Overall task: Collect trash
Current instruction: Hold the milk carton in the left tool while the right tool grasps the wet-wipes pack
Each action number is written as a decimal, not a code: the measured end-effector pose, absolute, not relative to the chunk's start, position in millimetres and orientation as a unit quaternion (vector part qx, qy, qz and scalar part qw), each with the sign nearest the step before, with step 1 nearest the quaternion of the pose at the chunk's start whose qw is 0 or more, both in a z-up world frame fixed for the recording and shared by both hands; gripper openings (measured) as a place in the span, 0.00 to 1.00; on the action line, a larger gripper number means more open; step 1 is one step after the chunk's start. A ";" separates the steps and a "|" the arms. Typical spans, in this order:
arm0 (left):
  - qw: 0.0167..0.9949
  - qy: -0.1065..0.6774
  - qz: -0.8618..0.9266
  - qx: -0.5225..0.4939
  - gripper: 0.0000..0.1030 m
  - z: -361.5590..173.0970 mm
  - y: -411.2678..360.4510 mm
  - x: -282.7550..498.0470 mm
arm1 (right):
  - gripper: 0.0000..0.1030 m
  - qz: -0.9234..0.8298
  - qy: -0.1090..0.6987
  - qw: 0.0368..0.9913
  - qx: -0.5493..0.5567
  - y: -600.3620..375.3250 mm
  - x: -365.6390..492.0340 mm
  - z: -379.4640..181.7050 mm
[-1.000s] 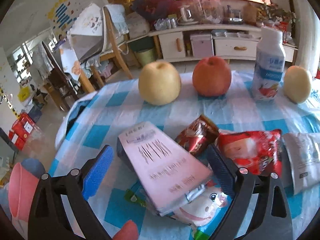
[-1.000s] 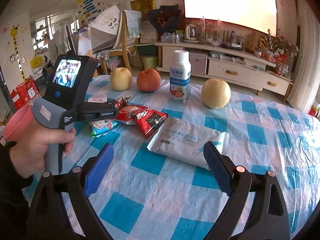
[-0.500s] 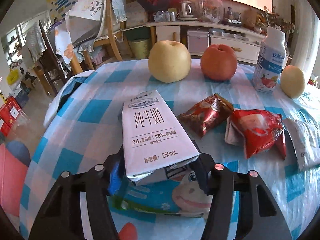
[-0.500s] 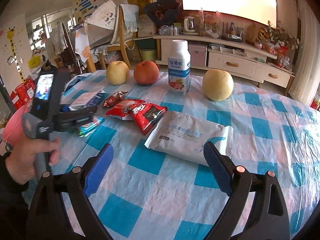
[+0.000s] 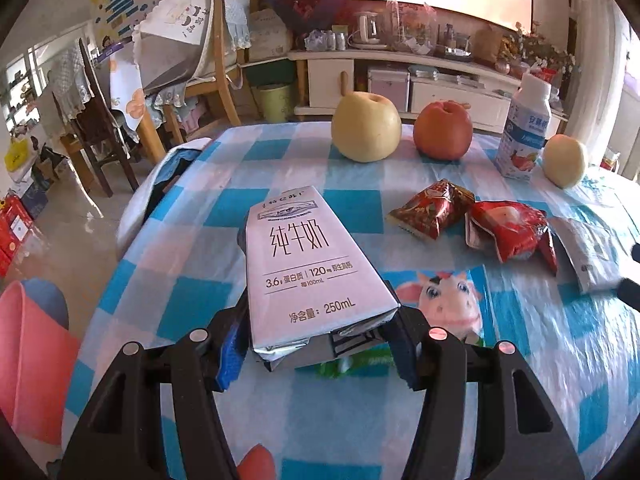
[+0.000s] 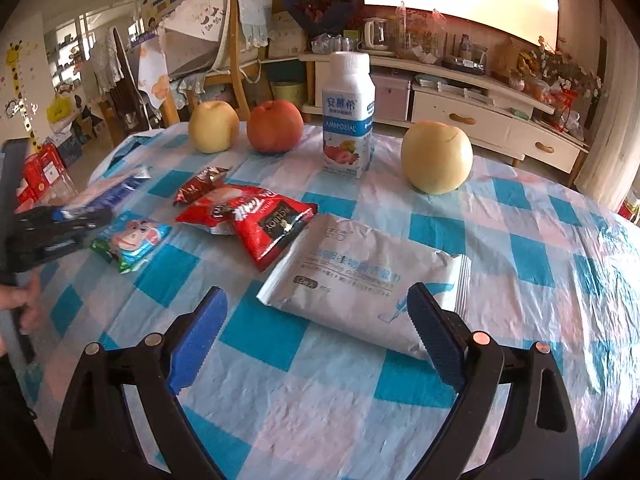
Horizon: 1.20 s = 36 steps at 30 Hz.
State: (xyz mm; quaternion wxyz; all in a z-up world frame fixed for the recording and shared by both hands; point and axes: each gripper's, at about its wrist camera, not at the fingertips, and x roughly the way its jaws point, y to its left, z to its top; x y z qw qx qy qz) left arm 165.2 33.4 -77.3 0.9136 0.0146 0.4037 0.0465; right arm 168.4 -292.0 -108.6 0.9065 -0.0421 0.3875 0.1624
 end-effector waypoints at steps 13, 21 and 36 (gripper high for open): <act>0.920 0.392 0.020 -0.009 0.58 -71.4 32.9 157.9 | 0.92 0.149 0.405 0.898 -0.081 -296.1 198.8 -136.6; 0.922 0.387 0.004 0.004 0.58 -67.5 23.2 157.4 | 0.96 0.154 0.408 0.891 -0.124 -278.6 199.0 -134.5; 0.922 0.387 -0.003 0.001 0.58 -66.1 21.8 157.2 | 0.96 0.129 0.413 0.890 -0.142 -273.8 213.9 -146.0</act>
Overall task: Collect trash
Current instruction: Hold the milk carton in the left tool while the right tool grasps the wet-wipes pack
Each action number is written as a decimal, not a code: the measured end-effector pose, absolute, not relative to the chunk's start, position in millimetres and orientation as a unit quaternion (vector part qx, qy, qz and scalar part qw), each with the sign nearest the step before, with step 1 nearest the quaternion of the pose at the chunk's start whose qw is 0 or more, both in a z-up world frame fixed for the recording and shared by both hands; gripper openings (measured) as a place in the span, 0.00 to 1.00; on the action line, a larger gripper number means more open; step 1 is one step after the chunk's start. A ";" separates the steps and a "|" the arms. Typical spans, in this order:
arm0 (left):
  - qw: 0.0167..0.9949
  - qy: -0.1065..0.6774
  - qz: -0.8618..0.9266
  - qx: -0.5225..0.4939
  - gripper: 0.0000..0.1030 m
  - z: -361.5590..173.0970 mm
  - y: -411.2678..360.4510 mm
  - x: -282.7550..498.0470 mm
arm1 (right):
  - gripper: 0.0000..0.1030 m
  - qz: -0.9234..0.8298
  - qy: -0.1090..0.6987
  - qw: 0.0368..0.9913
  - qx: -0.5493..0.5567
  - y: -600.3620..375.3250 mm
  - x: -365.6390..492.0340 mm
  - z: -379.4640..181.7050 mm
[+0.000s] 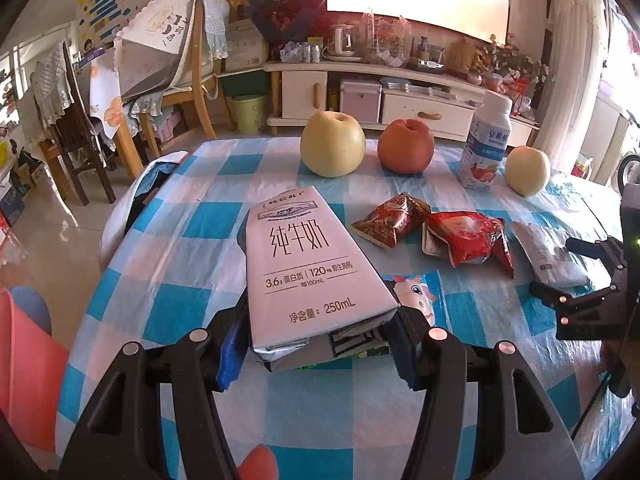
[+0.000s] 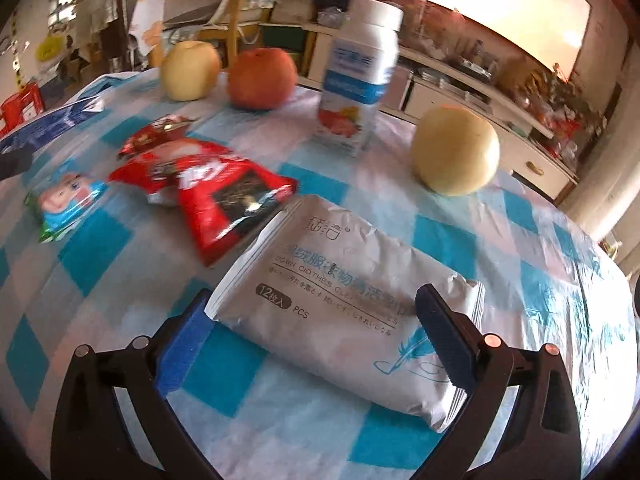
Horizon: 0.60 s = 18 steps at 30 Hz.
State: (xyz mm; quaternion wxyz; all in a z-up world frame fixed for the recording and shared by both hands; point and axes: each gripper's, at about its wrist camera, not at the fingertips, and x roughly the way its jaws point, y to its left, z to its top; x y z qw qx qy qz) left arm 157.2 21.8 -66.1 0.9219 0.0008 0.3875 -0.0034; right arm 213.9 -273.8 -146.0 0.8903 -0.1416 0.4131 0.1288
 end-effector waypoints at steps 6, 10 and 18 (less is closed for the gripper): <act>0.922 0.387 -0.002 0.000 0.58 -66.0 22.1 156.9 | 0.33 0.147 0.406 0.885 -0.175 -255.7 213.2 -140.1; 0.922 0.387 -0.003 -0.003 0.58 -64.6 20.3 157.8 | 0.15 0.155 0.417 0.884 -0.144 -260.5 214.5 -140.1; 0.923 0.386 -0.007 -0.002 0.58 -61.9 15.8 158.8 | 0.13 0.154 0.414 0.888 -0.130 -266.4 208.9 -135.2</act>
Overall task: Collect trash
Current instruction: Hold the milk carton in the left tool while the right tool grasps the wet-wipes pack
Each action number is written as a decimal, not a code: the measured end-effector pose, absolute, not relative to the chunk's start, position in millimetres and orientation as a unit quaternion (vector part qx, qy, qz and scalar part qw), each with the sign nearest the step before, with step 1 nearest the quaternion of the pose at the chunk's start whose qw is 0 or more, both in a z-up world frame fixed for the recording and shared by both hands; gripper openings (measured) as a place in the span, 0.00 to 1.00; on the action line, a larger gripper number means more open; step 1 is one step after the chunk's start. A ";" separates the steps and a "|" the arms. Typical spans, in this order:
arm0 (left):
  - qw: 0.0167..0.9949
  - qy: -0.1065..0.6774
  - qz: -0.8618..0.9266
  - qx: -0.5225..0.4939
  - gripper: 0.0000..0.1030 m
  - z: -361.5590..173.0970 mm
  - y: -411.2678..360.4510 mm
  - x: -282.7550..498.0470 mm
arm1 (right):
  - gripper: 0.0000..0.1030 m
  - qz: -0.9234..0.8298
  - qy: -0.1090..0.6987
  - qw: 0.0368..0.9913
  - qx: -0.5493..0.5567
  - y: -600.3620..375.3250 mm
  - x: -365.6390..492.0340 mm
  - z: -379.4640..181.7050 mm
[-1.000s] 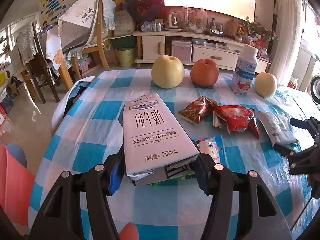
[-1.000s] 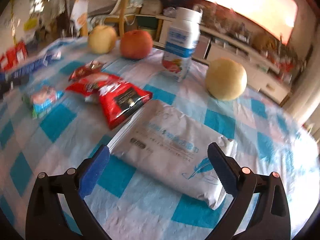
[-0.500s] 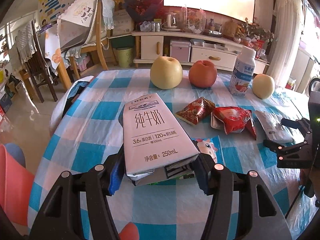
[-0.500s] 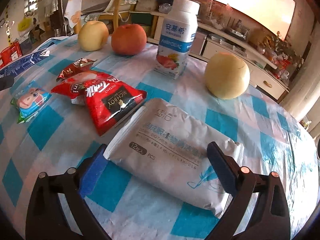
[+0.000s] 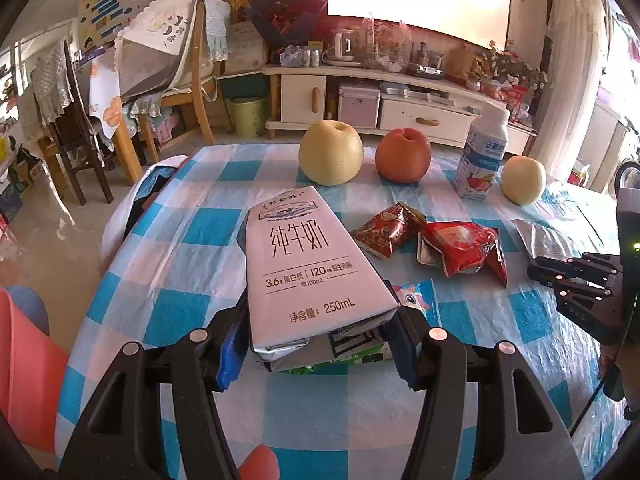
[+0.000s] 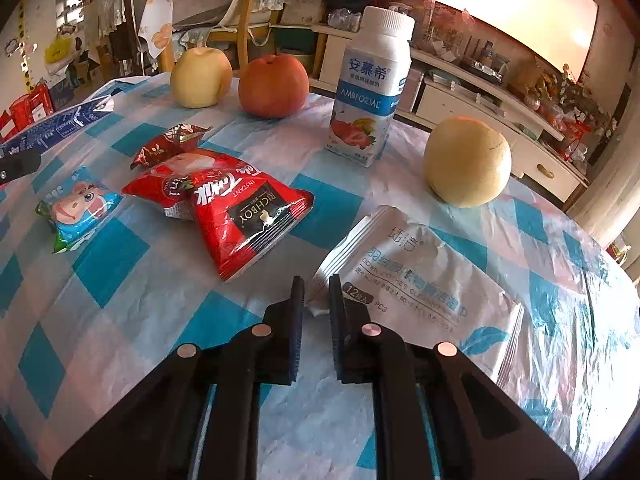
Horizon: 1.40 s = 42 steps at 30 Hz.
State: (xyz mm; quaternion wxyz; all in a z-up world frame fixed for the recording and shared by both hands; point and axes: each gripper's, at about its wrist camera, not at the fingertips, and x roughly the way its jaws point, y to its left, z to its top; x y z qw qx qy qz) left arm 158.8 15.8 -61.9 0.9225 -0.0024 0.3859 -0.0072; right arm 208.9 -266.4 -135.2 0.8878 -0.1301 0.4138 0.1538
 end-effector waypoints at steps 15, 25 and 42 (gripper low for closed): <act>0.929 0.371 -0.015 -0.011 0.58 -49.8 12.2 157.2 | 0.05 0.197 0.342 0.916 -0.066 -268.7 166.4 -70.7; 0.939 0.344 -0.009 -0.027 0.58 -29.0 23.2 141.6 | 0.05 0.248 0.307 0.918 0.035 -268.1 132.8 -22.7; 0.940 0.339 -0.008 -0.032 0.58 -24.2 37.5 133.4 | 0.93 0.207 0.346 0.896 -0.188 -206.5 74.1 -94.9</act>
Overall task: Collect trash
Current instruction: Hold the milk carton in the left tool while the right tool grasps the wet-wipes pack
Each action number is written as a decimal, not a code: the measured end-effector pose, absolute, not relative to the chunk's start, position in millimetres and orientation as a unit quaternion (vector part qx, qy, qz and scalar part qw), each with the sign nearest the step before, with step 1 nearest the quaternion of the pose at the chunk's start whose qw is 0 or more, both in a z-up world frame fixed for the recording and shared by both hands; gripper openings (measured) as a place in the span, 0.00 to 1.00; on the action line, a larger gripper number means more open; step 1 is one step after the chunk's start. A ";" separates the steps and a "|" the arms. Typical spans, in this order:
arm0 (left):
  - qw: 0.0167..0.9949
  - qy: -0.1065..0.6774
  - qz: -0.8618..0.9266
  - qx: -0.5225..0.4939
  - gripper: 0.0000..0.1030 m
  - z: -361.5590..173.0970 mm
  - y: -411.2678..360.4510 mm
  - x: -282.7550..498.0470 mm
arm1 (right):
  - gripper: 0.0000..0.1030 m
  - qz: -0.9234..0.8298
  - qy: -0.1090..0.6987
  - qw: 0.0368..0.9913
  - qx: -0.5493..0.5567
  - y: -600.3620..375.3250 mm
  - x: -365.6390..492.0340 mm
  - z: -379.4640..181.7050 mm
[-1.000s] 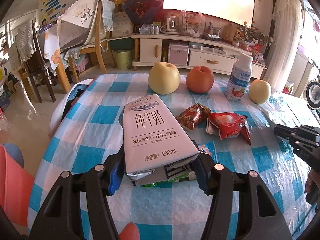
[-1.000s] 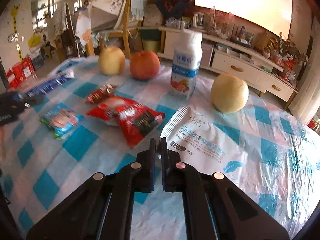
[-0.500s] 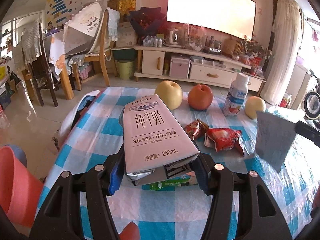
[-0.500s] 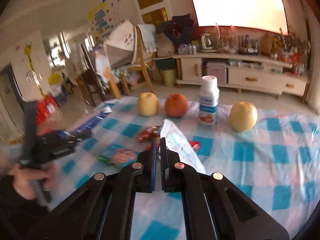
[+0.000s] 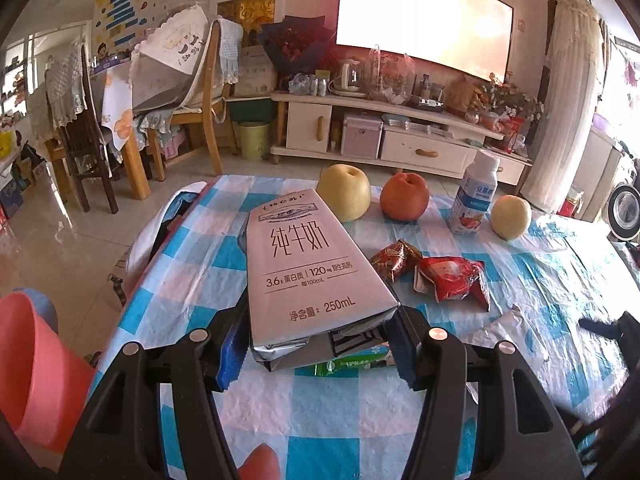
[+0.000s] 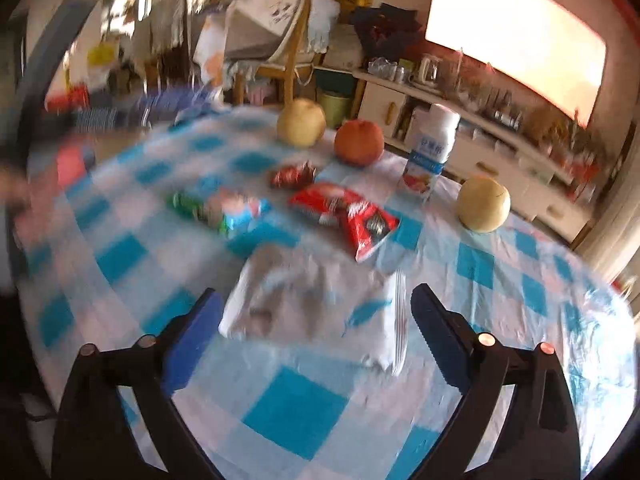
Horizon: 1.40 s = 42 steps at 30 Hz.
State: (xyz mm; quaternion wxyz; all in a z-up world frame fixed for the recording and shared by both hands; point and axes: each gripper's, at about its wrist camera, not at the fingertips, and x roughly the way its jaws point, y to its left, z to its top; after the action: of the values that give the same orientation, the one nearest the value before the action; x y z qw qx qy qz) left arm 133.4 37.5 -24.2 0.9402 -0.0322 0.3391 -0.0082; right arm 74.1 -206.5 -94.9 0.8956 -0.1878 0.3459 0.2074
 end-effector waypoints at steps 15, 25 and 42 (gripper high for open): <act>0.938 0.345 -0.016 -0.044 0.58 -23.8 42.3 134.6 | 0.96 0.123 0.277 0.855 -0.420 -170.4 57.4 -142.6; 0.936 0.348 -0.015 -0.049 0.58 -23.2 46.5 135.9 | 0.96 0.233 0.308 0.870 -0.307 -185.8 126.0 -134.4; 0.932 0.357 -0.023 -0.050 0.59 -27.7 42.5 140.8 | 0.97 0.416 0.447 0.754 -0.241 -216.6 200.6 -142.9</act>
State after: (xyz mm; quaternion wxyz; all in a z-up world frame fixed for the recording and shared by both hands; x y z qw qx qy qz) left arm 140.8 42.5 -27.7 0.9324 -0.0496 0.3573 -0.0227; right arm 200.6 -216.6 -142.9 0.7544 -0.2406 0.4471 0.4161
